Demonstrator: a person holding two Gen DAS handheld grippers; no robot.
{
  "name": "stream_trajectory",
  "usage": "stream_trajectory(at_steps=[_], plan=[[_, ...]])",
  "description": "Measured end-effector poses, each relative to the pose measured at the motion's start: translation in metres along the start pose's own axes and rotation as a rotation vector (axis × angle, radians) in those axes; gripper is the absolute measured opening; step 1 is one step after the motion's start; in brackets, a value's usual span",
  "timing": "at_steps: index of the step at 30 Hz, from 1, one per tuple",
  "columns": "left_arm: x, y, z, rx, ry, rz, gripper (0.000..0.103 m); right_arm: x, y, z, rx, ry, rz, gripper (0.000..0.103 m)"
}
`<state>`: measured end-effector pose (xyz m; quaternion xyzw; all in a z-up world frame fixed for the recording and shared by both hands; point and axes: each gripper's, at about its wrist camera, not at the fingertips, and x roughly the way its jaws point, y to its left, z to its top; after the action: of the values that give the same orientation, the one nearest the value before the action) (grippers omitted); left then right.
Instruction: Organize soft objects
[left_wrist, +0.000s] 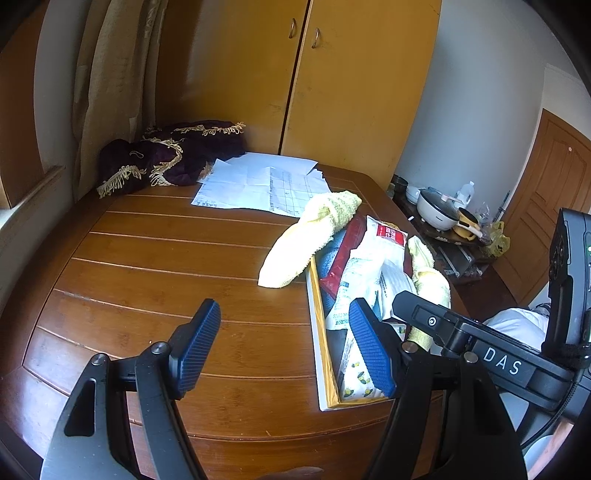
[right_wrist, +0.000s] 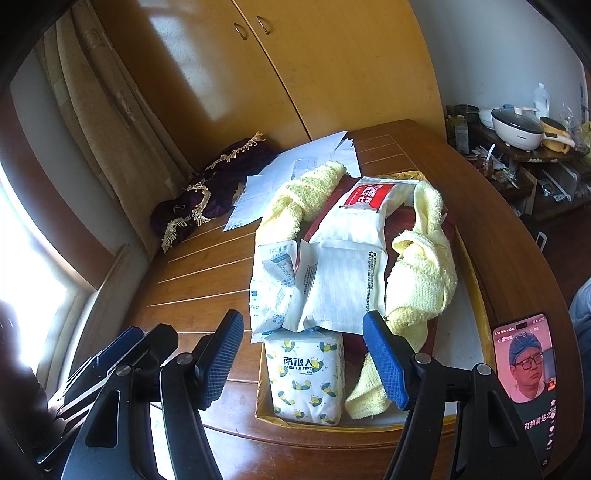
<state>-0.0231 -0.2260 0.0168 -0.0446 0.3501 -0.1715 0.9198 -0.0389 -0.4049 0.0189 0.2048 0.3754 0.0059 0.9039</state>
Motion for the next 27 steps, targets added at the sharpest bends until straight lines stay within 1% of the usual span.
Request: stream_trajectory(at_steps=[27], plan=[[0.0069,-0.0028,-0.0018,0.021,0.021,0.017,0.072,0.0013,-0.0057,-0.0002,0.011,0.002,-0.004,0.070]])
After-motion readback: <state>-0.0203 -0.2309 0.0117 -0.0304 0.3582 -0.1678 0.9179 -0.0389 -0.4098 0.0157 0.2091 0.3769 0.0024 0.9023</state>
